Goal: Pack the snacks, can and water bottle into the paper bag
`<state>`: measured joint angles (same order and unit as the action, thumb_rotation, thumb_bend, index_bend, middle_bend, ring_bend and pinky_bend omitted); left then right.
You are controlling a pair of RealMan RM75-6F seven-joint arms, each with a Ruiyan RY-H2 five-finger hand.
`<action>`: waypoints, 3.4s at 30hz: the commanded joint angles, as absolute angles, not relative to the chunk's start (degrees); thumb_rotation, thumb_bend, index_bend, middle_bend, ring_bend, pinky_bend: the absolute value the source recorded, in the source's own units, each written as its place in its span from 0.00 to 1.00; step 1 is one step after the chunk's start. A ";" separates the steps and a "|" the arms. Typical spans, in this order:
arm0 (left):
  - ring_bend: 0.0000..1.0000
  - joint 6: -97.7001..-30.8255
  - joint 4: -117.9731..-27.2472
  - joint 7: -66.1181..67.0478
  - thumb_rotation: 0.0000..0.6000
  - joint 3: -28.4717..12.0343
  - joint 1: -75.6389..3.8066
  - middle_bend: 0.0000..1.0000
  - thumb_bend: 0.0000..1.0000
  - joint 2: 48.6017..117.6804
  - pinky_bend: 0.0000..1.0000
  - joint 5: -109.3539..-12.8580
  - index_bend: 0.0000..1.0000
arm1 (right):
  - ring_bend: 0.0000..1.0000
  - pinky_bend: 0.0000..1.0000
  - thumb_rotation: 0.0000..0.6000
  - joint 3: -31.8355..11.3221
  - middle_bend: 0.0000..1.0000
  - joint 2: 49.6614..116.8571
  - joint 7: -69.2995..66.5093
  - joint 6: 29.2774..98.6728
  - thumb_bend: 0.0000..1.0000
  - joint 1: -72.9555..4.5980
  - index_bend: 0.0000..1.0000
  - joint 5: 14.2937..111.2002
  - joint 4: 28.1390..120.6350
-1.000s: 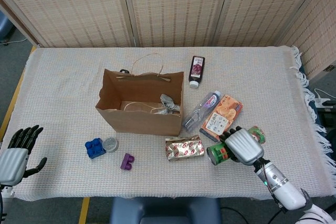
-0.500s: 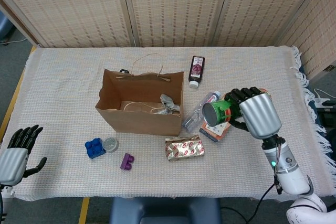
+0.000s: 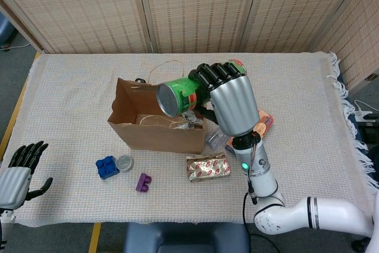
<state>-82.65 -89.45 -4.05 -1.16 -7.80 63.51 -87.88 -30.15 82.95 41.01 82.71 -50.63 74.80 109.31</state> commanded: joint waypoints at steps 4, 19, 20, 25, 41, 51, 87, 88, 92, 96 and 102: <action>0.00 -82.61 -89.18 -4.73 1.00 -1.04 -7.86 0.00 0.33 63.40 0.00 -88.15 0.03 | 0.60 0.70 1.00 -30.40 0.61 93.43 43.55 83.93 0.27 -55.99 0.73 70.80 100.48; 0.00 -82.67 -89.07 -4.60 1.00 -1.03 -7.80 0.00 0.33 63.42 0.00 -88.03 0.02 | 0.60 0.70 1.00 -31.55 0.61 107.36 37.74 84.07 0.27 -62.46 0.72 68.59 84.98; 0.00 -82.69 -89.02 -4.67 1.00 -1.01 -7.79 0.00 0.33 63.42 0.00 -88.04 0.02 | 0.60 0.70 1.00 -31.18 0.61 108.10 37.46 83.82 0.27 -62.55 0.72 68.26 84.37; 0.00 -82.77 -88.92 -4.77 1.00 -0.97 -7.76 0.00 0.33 63.43 0.00 -88.14 0.02 | 0.59 0.70 1.00 -29.25 0.61 109.76 38.01 82.87 0.27 -62.65 0.70 68.08 82.46; 0.00 -83.02 -89.04 -4.48 1.00 -0.94 -7.53 0.00 0.33 63.47 0.00 -88.01 0.02 | 0.01 0.20 1.00 -30.29 0.11 103.70 48.93 80.61 0.19 -59.12 0.00 57.06 95.47; 0.00 -83.29 -89.09 -4.38 1.00 -0.91 -7.30 0.00 0.33 63.52 0.00 -87.97 0.02 | 0.01 0.19 1.00 -26.55 0.11 84.97 51.30 81.32 0.19 -48.63 0.00 55.86 113.22; 0.00 -83.06 -89.76 -2.57 1.00 -1.28 -7.40 0.00 0.33 63.77 0.00 -87.45 0.02 | 0.00 0.12 0.97 -2.37 0.04 67.29 41.45 51.05 0.01 -36.64 0.00 62.46 97.92; 0.00 -83.05 -89.72 -2.65 1.00 -1.28 -7.41 0.00 0.33 63.76 0.00 -87.47 0.02 | 0.00 0.12 0.97 -2.51 0.04 68.38 42.38 50.93 0.01 -37.23 0.00 61.34 96.89; 0.00 -83.01 -89.66 -2.97 1.00 -1.25 -7.44 0.00 0.33 63.71 0.00 -87.55 0.02 | 0.00 0.12 0.97 -3.06 0.03 71.84 44.92 51.06 0.01 -38.91 0.00 57.53 93.71; 0.00 -82.98 -89.62 -3.23 1.00 -1.23 -7.45 0.00 0.33 63.67 0.00 -87.61 0.02 | 0.00 0.12 0.97 -3.81 0.03 74.76 46.61 51.48 0.01 -40.51 0.00 54.18 91.18; 0.00 -82.89 -89.48 -3.81 1.00 -1.16 -7.52 0.00 0.33 63.55 0.00 -87.79 0.02 | 0.00 0.12 0.98 -4.22 0.03 77.80 48.23 51.19 0.01 -42.70 0.00 49.34 88.76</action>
